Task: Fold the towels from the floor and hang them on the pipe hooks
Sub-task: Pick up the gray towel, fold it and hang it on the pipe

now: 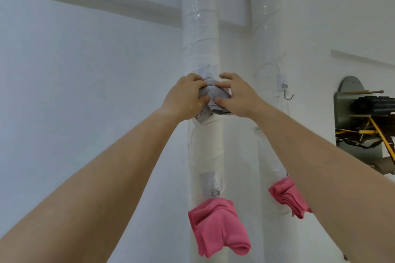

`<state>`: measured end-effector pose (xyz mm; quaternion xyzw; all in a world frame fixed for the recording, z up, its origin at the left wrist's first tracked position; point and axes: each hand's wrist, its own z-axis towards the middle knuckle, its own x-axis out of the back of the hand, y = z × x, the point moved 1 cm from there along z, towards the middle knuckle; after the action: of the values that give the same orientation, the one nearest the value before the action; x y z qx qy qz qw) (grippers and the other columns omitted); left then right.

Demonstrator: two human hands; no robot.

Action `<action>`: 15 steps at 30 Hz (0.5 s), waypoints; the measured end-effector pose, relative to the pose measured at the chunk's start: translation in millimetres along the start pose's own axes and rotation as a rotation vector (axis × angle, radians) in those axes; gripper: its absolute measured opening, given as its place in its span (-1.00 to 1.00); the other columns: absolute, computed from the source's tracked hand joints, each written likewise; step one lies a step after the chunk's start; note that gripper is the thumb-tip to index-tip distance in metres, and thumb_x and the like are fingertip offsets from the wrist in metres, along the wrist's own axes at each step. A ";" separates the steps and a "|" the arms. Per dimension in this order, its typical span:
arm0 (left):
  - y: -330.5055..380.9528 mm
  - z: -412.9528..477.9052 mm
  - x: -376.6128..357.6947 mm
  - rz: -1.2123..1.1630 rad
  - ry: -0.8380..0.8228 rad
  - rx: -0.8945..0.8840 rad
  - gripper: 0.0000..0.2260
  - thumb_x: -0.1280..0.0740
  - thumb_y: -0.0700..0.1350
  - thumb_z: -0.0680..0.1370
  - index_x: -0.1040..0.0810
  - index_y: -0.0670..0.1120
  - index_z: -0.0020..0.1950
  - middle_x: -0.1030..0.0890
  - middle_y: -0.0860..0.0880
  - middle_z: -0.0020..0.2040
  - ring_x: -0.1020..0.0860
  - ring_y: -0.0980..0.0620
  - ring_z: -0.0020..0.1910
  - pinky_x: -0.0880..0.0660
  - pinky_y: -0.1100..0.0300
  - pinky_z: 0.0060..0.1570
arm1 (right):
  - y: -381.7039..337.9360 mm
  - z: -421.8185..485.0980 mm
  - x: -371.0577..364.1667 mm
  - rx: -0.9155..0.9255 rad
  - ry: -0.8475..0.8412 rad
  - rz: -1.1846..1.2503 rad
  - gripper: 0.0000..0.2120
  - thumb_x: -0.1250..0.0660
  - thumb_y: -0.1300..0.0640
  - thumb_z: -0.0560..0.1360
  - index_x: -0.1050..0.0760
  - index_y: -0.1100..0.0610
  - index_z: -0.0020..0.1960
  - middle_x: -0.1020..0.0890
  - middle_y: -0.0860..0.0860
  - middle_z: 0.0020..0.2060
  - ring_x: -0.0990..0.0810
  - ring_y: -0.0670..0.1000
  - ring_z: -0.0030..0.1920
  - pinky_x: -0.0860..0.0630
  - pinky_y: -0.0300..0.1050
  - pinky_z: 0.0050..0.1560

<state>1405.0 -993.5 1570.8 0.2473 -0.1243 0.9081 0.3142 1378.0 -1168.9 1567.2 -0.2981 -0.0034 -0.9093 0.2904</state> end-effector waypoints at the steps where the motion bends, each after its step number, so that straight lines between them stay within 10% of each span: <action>1: 1.5 2.4 2.3 -0.026 -0.025 -0.014 -0.63 -0.33 0.00 0.56 -0.51 -0.01 0.37 -0.47 0.00 0.33 -0.47 -0.04 0.26 -0.43 0.09 0.21 | -1.6 1.3 2.0 0.016 -0.024 0.006 -0.47 -0.43 0.16 0.48 -0.43 0.09 0.44 -0.41 0.06 0.42 -0.44 0.04 0.38 -0.28 -0.28 0.27; 15: -10.2 2.1 -15.2 -0.223 0.048 -0.045 -0.57 -0.41 -0.05 0.50 -0.49 0.02 0.37 -0.59 0.04 0.24 -0.52 0.06 0.19 -0.39 0.23 0.17 | 18.8 8.2 -21.1 -0.046 0.069 0.171 -0.47 -0.49 0.11 0.42 -0.48 0.02 0.38 -0.57 -0.01 0.27 -0.53 -0.02 0.21 -0.37 -0.25 0.13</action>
<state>1422.6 -994.2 1565.3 0.2307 -0.1089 0.8702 0.4215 1406.2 -1172.0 1559.3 -0.2723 0.0530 -0.8908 0.3597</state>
